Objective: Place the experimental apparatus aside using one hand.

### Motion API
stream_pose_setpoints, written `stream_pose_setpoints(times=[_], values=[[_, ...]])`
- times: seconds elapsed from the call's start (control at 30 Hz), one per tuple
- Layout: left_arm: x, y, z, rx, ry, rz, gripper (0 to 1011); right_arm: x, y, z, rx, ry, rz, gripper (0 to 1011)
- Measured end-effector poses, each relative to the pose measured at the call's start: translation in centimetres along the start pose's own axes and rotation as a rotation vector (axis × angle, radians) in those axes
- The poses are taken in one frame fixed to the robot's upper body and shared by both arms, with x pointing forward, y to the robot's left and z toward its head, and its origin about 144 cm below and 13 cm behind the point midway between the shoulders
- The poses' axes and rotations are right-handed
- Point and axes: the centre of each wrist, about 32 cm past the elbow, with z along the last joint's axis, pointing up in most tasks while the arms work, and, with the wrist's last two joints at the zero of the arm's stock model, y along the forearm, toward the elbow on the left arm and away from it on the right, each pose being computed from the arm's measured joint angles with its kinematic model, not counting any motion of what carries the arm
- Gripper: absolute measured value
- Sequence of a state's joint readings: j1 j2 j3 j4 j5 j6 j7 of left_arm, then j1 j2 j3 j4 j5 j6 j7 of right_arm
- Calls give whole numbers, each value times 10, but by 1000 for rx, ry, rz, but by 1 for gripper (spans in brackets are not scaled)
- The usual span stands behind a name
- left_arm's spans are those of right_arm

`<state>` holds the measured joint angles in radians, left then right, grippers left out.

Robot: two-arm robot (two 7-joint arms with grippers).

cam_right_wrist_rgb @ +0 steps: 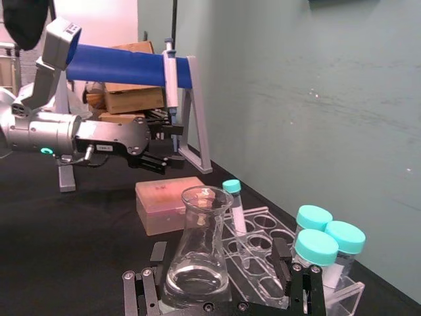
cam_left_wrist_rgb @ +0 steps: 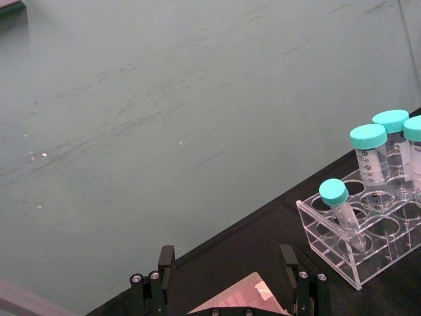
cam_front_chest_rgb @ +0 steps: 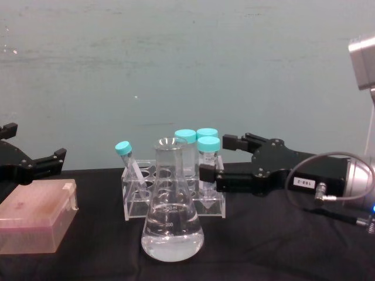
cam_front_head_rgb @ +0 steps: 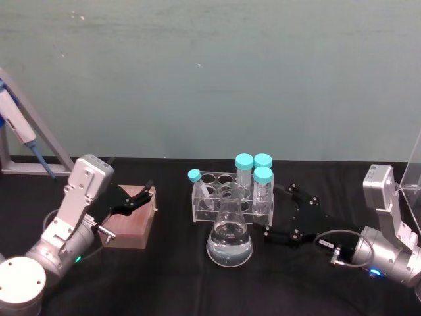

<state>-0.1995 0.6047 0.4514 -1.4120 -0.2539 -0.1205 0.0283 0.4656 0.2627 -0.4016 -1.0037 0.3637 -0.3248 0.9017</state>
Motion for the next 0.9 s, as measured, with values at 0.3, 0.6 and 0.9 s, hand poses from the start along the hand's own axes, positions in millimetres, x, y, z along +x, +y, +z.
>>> stream_pose_setpoints(times=[0.3, 0.6, 0.9], values=[[0, 0, 0, 0, 0, 0, 1000, 3, 7, -2, 9, 14, 43, 1003], [0, 0, 0, 0, 0, 0, 1000, 8, 15, -4, 10, 33, 58, 1003], [0, 0, 0, 0, 0, 0, 1000, 16, 22, -6, 6, 40, 59, 1003]])
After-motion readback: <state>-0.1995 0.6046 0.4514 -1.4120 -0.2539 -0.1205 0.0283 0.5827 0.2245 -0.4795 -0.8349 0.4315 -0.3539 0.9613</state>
